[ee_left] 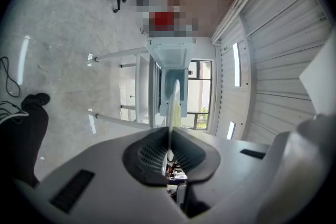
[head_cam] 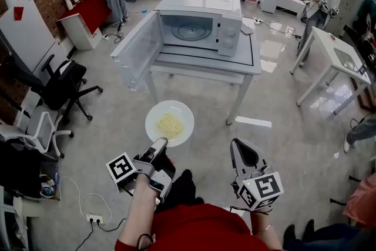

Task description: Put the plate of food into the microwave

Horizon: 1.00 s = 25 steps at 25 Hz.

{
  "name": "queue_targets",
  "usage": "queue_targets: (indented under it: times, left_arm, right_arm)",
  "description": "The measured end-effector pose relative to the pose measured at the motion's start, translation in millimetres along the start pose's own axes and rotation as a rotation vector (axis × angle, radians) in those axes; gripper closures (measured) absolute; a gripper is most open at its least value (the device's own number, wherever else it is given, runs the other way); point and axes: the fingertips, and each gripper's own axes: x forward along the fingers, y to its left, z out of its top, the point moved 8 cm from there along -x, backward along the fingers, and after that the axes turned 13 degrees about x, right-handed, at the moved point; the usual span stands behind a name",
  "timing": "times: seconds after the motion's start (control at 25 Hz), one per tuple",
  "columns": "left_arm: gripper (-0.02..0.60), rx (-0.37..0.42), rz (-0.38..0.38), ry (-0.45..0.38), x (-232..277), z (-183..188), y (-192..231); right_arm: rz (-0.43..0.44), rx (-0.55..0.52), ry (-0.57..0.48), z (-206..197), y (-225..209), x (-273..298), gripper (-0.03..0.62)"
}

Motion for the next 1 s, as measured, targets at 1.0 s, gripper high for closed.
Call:
queue_targets:
  times: [1.0]
  left_arm:
    - [0.56,0.023,-0.027,0.16,298,192,-14]
  right_arm:
    - [-0.071,-0.017,0.015,100,-91,319,0.579]
